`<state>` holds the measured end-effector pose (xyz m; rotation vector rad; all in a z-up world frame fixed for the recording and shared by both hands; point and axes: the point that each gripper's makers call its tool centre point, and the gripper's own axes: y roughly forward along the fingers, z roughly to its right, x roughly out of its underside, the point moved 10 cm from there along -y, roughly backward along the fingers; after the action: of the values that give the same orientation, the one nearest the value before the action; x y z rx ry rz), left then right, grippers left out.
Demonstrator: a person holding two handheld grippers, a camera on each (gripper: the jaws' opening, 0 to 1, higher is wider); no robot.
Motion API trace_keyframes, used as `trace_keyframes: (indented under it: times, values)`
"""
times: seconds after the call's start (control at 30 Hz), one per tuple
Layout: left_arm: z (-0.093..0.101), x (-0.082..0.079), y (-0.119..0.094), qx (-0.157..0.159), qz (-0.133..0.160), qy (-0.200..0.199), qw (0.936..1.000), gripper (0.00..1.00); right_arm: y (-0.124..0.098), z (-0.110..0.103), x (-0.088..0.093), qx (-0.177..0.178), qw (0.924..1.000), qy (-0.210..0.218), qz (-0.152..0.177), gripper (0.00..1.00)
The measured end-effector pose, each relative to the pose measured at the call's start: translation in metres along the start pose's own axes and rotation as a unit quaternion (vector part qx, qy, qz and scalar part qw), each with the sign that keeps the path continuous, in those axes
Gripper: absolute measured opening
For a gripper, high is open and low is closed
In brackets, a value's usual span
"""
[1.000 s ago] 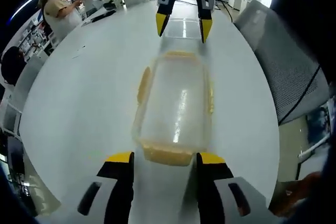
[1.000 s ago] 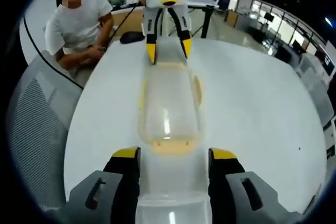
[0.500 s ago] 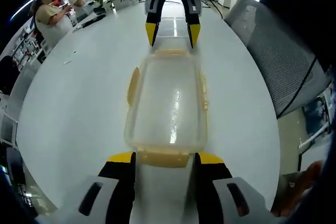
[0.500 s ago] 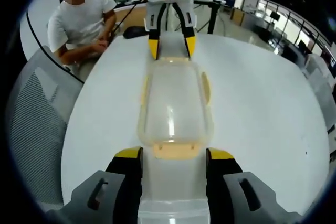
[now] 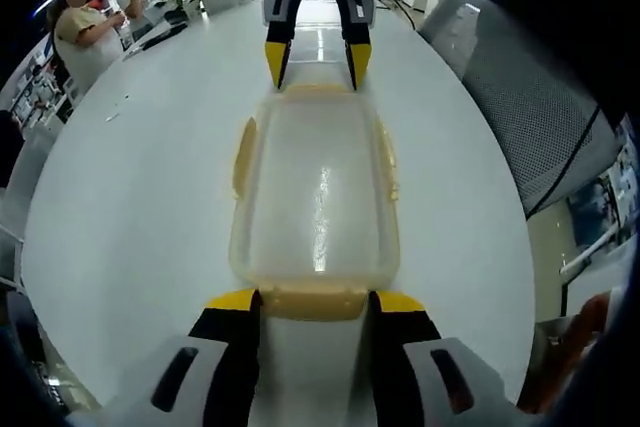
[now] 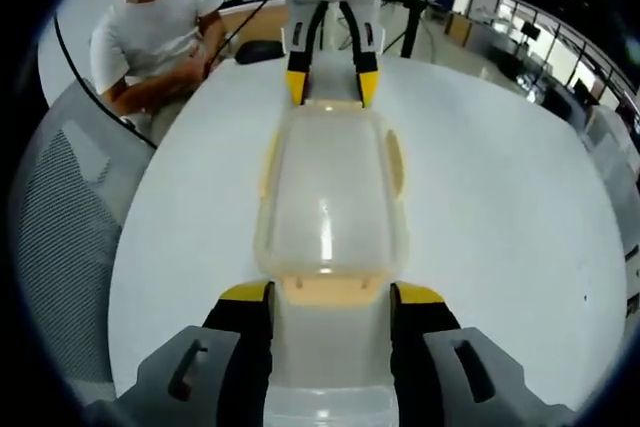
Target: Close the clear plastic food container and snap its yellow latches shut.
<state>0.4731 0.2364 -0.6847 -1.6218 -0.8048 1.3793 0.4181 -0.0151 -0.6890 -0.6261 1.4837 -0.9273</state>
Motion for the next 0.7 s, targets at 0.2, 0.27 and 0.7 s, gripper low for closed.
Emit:
trace_keyframes:
  times: [0.2, 0.27, 0.7]
  values:
    - [-0.001, 0.001, 0.001, 0.006, 0.002, -0.006, 1.0, 0.35, 0.005, 0.002, 0.001, 0.0, 0.9999, -0.006, -0.008, 0.43]
    - [-0.001, 0.001, 0.001, 0.006, 0.003, -0.008, 0.9999, 0.35, 0.008, 0.0, 0.001, -0.003, 0.9999, -0.01, -0.013, 0.43]
    - [-0.001, 0.003, 0.0, 0.005, 0.005, -0.012, 0.9999, 0.33, 0.01, 0.004, 0.001, -0.013, 0.9999, -0.001, -0.006, 0.38]
